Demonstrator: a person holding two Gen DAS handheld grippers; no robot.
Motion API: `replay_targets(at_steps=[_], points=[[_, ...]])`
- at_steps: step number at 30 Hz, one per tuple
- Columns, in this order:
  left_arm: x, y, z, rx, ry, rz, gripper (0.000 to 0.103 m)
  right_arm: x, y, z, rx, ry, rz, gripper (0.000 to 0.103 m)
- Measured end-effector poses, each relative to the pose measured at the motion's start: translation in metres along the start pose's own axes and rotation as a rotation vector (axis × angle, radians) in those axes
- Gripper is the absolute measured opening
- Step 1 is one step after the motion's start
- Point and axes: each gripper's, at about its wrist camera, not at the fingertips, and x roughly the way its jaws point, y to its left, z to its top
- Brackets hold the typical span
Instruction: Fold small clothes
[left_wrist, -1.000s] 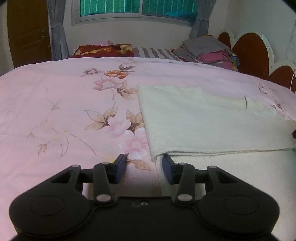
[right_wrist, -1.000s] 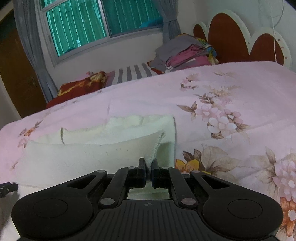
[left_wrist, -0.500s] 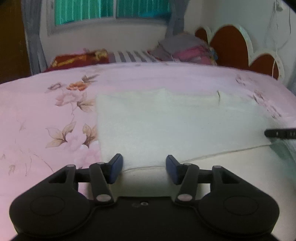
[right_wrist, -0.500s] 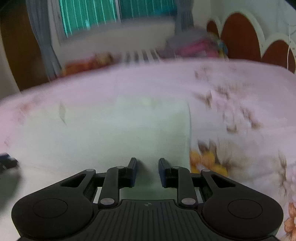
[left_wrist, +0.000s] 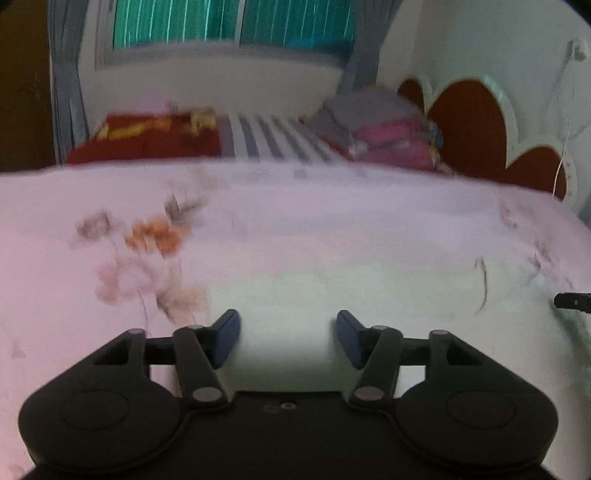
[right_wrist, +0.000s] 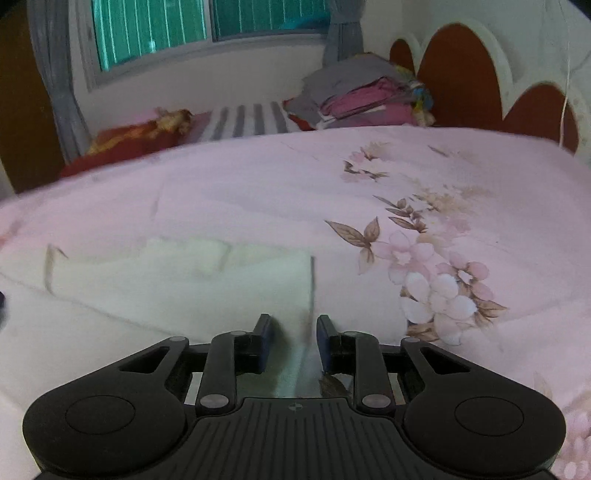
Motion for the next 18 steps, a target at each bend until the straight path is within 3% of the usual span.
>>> replay_targets(at_steps=[3,7,9,12,14,15,16,18], points=[[0.016,-0.014,0.005,0.024,0.025,-0.015,0.062,-0.012,0.024,0.005,-0.032,-0.050,0.079,0.025],[0.033,-0.027,-0.005,0.080,0.054,0.005,0.065,-0.002,0.101,0.003,-0.138,-0.034,0.244,0.025],[0.029,-0.016,-0.010,0.045,0.033,-0.003,0.066,0.008,0.131,-0.003,-0.191,-0.012,0.287,0.025],[0.018,-0.001,-0.016,0.036,0.030,-0.002,0.066,0.023,0.135,-0.010,-0.221,-0.003,0.269,0.025],[0.012,0.003,-0.017,0.045,0.033,0.004,0.064,0.022,0.113,-0.008,-0.181,-0.028,0.123,0.025],[0.007,0.003,-0.017,0.043,0.035,0.021,0.064,0.020,0.101,-0.009,-0.146,-0.032,0.091,0.025],[-0.002,-0.003,-0.017,0.043,0.024,0.055,0.063,0.020,0.087,-0.007,-0.102,-0.018,0.091,0.025],[-0.024,-0.018,-0.020,0.032,-0.035,0.033,0.067,0.011,0.076,-0.004,-0.072,-0.013,0.098,0.025]])
